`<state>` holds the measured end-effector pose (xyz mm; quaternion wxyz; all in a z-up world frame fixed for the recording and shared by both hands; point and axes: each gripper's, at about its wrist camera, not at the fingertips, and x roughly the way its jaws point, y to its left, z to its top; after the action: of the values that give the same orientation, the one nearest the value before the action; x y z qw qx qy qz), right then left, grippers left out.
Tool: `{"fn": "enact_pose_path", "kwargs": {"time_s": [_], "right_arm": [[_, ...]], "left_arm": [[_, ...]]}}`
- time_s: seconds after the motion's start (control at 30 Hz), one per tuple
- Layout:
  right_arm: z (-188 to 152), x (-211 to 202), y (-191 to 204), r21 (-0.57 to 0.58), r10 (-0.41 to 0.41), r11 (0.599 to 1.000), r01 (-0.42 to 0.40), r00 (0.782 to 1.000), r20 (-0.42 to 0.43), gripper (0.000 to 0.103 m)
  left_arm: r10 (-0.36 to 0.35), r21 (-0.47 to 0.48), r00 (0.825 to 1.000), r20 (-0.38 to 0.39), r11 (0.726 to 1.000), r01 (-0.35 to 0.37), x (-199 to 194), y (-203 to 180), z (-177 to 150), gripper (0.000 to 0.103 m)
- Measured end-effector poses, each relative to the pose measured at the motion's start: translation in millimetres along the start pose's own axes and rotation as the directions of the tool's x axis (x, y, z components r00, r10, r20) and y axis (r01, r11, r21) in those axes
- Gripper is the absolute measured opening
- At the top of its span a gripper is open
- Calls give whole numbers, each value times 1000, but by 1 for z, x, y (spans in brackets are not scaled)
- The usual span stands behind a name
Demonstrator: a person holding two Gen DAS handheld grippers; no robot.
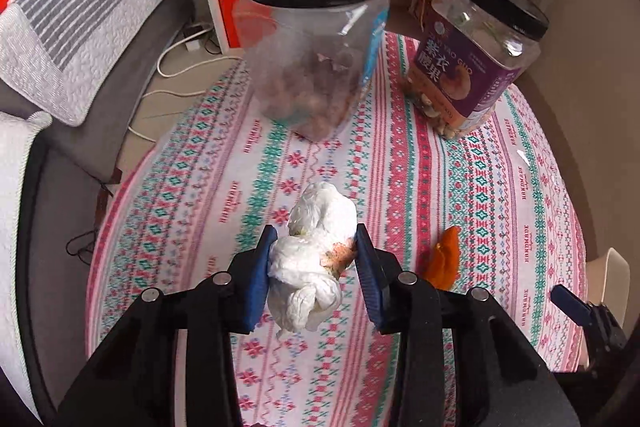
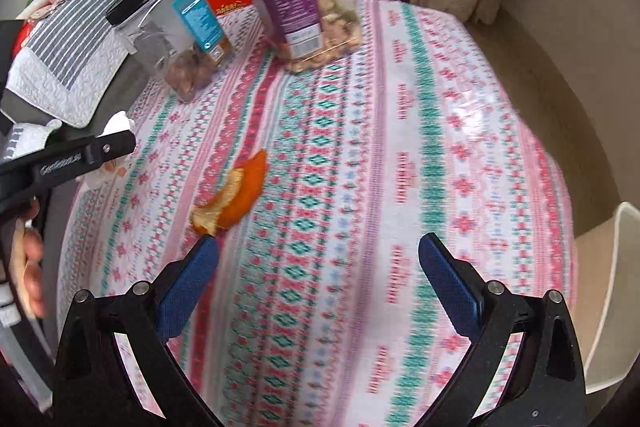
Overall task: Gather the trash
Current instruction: 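Grasp the remaining orange peel on the table with the right gripper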
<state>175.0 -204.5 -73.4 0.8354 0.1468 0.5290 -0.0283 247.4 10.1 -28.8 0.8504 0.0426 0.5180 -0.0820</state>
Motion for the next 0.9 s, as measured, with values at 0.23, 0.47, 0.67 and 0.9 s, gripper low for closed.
{"fn": "enact_pose_path", "kwargs": {"time_s": [0.23,0.47,0.67,0.9], "right_arm": [[18,53,45,24,-73,997,74,997,-22,96],[12,59,66,-68,-143,987,147,988,64,47],[5,36,47,-6,4,1000,-4,999,34,18],[-2,-30,16,-27,102,995,-100,991,90,17]], "left_arm": [[23,-28,999,38,999,-22,-4,37,-8,39],[48,-32,998,27,998,-47,1,52,-15,39],[58,-63,997,50,996,-55,-19,61,-19,39],[67,-93,993,101,994,-58,-58,48,-28,39]]}}
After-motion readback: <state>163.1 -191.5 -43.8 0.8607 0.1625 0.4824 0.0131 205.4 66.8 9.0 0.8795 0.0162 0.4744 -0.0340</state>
